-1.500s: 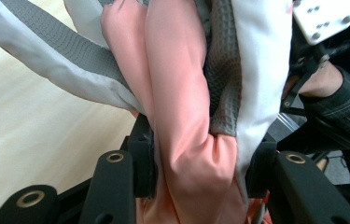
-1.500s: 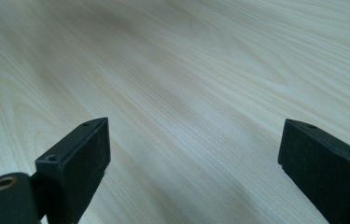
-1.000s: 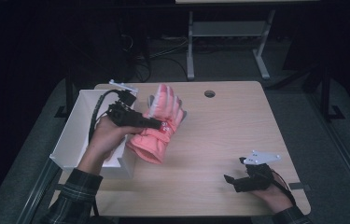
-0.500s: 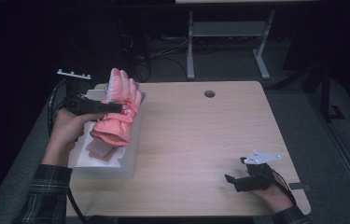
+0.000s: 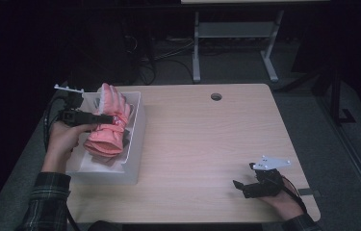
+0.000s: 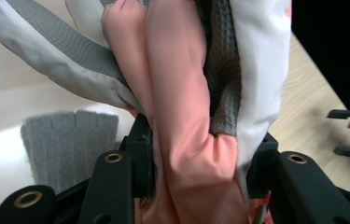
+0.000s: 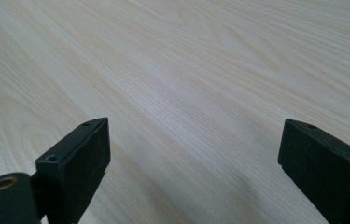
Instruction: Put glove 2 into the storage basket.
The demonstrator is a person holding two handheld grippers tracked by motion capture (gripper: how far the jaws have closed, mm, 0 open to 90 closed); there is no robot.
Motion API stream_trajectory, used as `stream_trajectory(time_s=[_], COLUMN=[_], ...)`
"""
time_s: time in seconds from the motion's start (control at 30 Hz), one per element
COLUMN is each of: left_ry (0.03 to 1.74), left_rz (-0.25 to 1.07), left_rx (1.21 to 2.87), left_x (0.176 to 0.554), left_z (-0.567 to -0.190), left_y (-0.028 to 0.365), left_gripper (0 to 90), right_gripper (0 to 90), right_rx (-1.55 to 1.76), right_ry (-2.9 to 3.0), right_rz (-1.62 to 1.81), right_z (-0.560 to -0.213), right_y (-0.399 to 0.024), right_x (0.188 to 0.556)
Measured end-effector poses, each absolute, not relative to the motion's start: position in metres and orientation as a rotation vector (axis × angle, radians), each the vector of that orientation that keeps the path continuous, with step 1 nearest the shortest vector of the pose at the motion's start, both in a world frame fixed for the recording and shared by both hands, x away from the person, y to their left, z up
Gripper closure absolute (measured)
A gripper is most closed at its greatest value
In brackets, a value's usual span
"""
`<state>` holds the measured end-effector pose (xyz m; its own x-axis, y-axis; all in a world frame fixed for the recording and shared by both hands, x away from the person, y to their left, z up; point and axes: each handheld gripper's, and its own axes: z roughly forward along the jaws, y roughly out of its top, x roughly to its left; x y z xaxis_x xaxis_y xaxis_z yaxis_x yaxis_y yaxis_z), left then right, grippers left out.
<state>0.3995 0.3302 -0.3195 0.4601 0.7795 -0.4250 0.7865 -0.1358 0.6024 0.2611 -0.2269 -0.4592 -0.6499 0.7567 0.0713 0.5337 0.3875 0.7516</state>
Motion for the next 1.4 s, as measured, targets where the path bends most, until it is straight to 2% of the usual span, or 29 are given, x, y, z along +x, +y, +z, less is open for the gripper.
stream_trajectory(time_s=[0.6,0.7,0.8,0.93,1.07,1.4], left_ry=[1.366,1.362,1.350,1.350,1.368,1.304], left_rz=[-0.131,-0.127,-0.124,-0.094,0.001,0.117], left_rx=[2.036,2.027,2.033,2.058,2.088,2.002], left_x=[0.416,0.416,0.415,0.415,0.412,0.406], left_z=[-0.402,-0.405,-0.406,-0.403,-0.392,-0.340], left_y=[0.311,0.311,0.310,0.311,0.309,0.313], left_gripper=[51.6,50.3,48.1,31.3,19.5,16.8], right_gripper=[8.8,8.8,8.8,8.9,8.9,8.8], right_rx=[1.143,1.144,1.146,1.146,1.147,1.155], right_ry=[2.359,2.357,2.359,2.362,2.361,2.353], right_rz=[1.111,1.116,1.111,1.108,1.110,1.111], right_z=[-0.461,-0.460,-0.460,-0.460,-0.460,-0.460], right_y=[-0.231,-0.232,-0.231,-0.229,-0.230,-0.233], right_x=[0.259,0.259,0.259,0.259,0.259,0.256])
